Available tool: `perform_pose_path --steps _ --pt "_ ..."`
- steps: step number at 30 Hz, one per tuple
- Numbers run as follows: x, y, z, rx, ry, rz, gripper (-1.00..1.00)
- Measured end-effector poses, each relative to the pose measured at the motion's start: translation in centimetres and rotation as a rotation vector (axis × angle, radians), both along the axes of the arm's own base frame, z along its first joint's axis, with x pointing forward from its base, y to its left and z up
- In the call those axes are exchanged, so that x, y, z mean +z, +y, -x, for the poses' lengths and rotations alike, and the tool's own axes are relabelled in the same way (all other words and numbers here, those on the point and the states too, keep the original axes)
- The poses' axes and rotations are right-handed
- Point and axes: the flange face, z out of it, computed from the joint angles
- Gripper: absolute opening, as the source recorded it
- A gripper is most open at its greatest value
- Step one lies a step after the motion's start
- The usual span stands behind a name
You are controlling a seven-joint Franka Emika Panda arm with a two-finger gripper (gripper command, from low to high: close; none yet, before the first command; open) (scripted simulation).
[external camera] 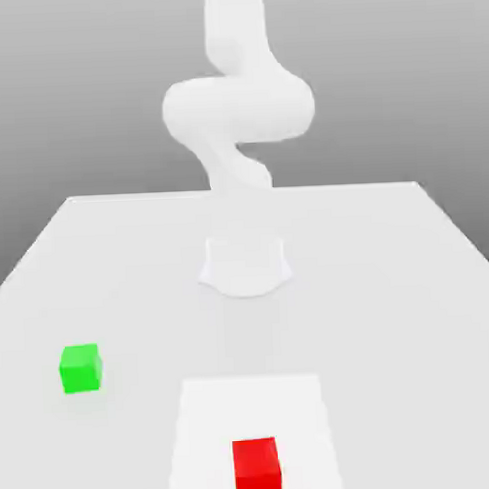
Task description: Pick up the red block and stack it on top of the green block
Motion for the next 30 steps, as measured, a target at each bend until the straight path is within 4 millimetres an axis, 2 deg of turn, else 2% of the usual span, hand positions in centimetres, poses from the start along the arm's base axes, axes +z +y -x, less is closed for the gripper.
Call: perform_pose_path --steps 6,10,13,18,24,29,30 --pt "-9.9 0.0 -6.8 0.021 0.175 0.006 0.0" --pt "-17.1 0.1 -9.8 0.034 0.288 0.011 0.0" --pt "-22.7 0.2 -11.4 0.044 0.372 0.015 0.0" --pt "-32.2 0.3 -12.4 0.061 0.514 0.023 0.0" --pt "-43.6 0.3 -11.3 0.08 0.683 0.034 0.0" --pt "-50.9 0.3 -10.7 0.085 0.727 0.037 0.0" --pt "-52.2 0.3 -10.6 0.085 0.727 0.037 -1.0"
